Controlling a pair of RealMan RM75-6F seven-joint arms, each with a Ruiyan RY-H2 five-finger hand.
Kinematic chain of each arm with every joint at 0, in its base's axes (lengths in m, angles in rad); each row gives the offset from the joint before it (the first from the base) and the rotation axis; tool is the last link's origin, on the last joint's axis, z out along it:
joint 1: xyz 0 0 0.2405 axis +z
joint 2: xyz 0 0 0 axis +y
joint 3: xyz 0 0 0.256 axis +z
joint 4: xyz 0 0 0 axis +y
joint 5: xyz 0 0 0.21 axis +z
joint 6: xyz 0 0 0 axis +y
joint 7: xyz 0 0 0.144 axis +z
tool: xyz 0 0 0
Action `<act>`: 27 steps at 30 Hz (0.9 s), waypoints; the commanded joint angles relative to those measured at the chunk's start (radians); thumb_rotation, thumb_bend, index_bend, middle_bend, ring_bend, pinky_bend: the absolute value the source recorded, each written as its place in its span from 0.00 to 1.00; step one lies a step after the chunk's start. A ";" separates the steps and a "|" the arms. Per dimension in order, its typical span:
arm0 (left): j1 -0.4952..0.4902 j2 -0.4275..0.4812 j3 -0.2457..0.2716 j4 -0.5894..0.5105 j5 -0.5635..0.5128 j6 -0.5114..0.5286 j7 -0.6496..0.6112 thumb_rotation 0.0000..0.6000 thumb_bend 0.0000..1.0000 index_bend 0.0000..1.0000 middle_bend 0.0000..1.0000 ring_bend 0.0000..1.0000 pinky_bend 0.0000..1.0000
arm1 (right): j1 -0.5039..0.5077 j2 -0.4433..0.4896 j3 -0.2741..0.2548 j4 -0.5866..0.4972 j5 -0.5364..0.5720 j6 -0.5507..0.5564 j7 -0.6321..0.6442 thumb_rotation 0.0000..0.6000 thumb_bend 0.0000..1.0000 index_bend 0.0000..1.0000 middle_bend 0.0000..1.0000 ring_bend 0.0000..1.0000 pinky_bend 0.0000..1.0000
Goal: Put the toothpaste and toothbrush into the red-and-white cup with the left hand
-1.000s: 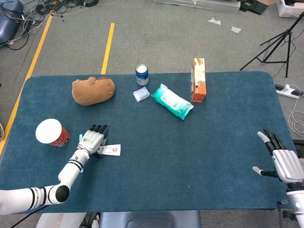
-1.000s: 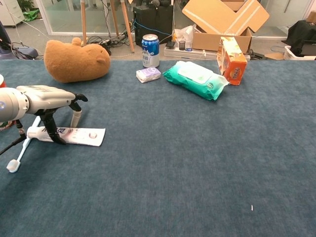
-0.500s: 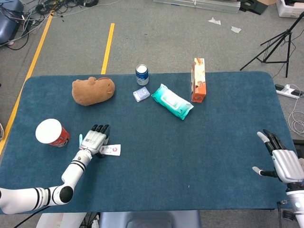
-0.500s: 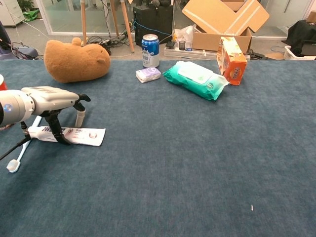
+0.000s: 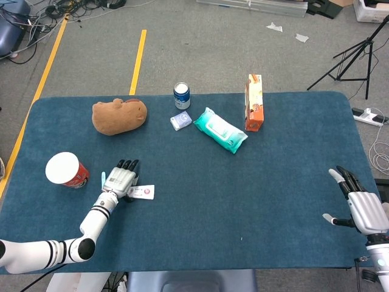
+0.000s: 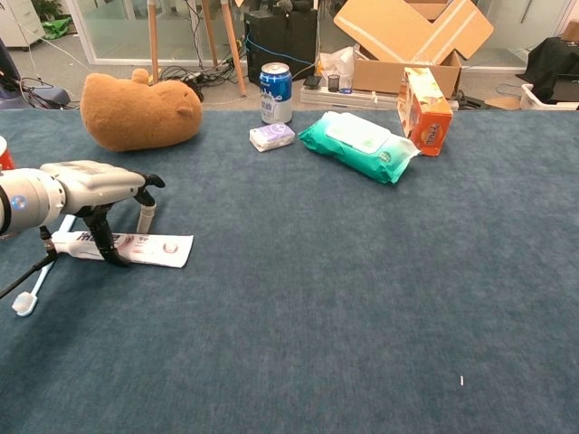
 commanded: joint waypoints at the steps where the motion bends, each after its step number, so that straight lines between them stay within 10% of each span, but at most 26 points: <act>1: 0.000 0.000 0.000 0.001 0.001 0.001 -0.001 1.00 0.02 0.46 0.00 0.00 0.00 | 0.001 0.000 0.000 0.000 0.000 -0.001 -0.001 1.00 0.00 0.00 0.00 0.00 0.35; 27: 0.026 0.007 -0.006 0.007 0.070 -0.004 -0.071 1.00 0.33 0.56 0.00 0.00 0.00 | 0.004 -0.004 -0.002 0.002 0.002 -0.009 -0.004 1.00 0.00 0.00 0.00 0.00 0.35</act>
